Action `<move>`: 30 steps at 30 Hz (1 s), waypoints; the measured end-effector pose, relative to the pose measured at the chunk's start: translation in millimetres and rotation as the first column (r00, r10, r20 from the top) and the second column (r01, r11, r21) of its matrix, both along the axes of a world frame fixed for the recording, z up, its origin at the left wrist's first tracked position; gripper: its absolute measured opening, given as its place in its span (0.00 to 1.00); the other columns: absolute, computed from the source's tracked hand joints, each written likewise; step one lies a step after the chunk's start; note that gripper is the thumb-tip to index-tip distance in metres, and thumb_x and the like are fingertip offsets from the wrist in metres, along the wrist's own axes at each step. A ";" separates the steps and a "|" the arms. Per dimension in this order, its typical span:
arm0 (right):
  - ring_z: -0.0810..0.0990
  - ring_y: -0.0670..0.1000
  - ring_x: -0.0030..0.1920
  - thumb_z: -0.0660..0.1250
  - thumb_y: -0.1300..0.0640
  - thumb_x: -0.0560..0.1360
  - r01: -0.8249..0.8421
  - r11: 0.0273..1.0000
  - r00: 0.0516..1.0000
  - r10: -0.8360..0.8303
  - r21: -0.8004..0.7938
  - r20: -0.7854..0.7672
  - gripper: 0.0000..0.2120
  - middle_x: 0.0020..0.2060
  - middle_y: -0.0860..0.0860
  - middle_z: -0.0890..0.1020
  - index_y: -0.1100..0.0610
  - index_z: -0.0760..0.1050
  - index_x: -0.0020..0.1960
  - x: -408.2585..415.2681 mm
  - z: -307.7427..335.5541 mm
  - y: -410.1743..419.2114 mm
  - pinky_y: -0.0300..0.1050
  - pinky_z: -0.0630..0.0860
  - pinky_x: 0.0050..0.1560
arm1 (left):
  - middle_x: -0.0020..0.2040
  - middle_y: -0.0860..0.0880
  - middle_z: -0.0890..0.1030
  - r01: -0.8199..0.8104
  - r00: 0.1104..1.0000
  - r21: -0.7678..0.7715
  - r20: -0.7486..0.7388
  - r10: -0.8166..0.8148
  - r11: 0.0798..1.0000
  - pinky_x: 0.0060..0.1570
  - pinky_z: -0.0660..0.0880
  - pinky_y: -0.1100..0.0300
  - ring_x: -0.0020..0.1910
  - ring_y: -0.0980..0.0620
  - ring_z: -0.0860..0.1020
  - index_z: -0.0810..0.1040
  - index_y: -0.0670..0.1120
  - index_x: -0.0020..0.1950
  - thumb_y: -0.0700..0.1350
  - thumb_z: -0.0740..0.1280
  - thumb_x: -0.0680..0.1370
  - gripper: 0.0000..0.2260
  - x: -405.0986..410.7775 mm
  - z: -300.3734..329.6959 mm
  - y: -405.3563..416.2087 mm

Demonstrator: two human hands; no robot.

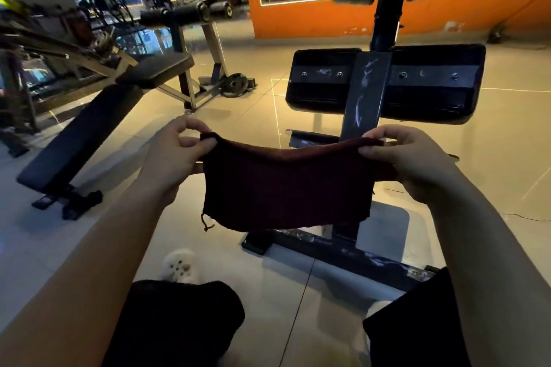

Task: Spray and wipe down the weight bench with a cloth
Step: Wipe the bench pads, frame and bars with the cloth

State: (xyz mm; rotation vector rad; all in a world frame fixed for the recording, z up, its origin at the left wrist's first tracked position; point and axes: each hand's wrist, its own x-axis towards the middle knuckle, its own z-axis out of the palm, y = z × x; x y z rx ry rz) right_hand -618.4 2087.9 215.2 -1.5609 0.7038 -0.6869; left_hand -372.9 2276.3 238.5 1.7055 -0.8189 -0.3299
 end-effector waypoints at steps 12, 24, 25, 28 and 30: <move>0.83 0.51 0.35 0.68 0.62 0.76 0.165 0.923 0.979 -0.195 0.348 0.053 0.06 0.38 0.58 0.83 0.65 0.80 0.49 92.7 -17.8 -25.8 0.40 0.79 0.32 | 0.43 0.43 0.82 -0.095 0.896 -0.015 -0.437 0.079 0.995 0.31 0.77 0.66 0.38 0.52 0.82 0.78 0.40 0.52 0.34 0.67 0.77 0.05 77.6 -63.2 -40.2; 0.81 0.54 0.49 0.67 0.56 0.76 0.275 0.896 0.952 -0.304 0.350 0.030 0.09 0.45 0.55 0.83 0.60 0.80 0.52 115.3 -28.3 -44.7 0.46 0.75 0.44 | 0.48 0.41 0.84 0.411 0.649 -0.053 -0.684 -0.333 0.910 0.38 0.81 0.61 0.46 0.47 0.84 0.82 0.40 0.50 0.32 0.76 0.61 0.18 150.4 -39.6 -57.2; 0.81 0.54 0.49 0.67 0.55 0.77 0.296 0.891 0.944 -0.328 0.344 0.038 0.09 0.45 0.55 0.83 0.60 0.80 0.51 114.2 -26.5 -44.4 0.46 0.76 0.45 | 0.49 0.40 0.84 0.460 0.623 -0.063 -0.688 -0.372 0.886 0.38 0.81 0.61 0.47 0.47 0.84 0.85 0.40 0.48 0.36 0.83 0.53 0.24 152.6 -38.9 -62.8; 0.81 0.54 0.51 0.66 0.54 0.78 0.358 0.881 0.916 -0.396 0.311 0.069 0.10 0.46 0.56 0.83 0.60 0.80 0.48 102.9 -19.3 -41.3 0.47 0.77 0.49 | 0.49 0.41 0.84 0.550 0.584 -0.075 -0.678 -0.447 0.832 0.39 0.80 0.60 0.49 0.46 0.83 0.86 0.40 0.47 0.45 0.86 0.49 0.28 150.8 -40.7 -86.1; 0.81 0.55 0.53 0.65 0.54 0.78 0.414 0.861 0.886 -0.455 0.297 0.085 0.11 0.49 0.57 0.84 0.61 0.80 0.49 90.5 -14.2 -37.9 0.48 0.77 0.51 | 0.49 0.41 0.84 0.547 0.580 -0.064 -0.689 -0.434 0.835 0.41 0.81 0.60 0.53 0.45 0.81 0.82 0.38 0.52 0.43 0.77 0.63 0.19 143.8 -42.7 -105.9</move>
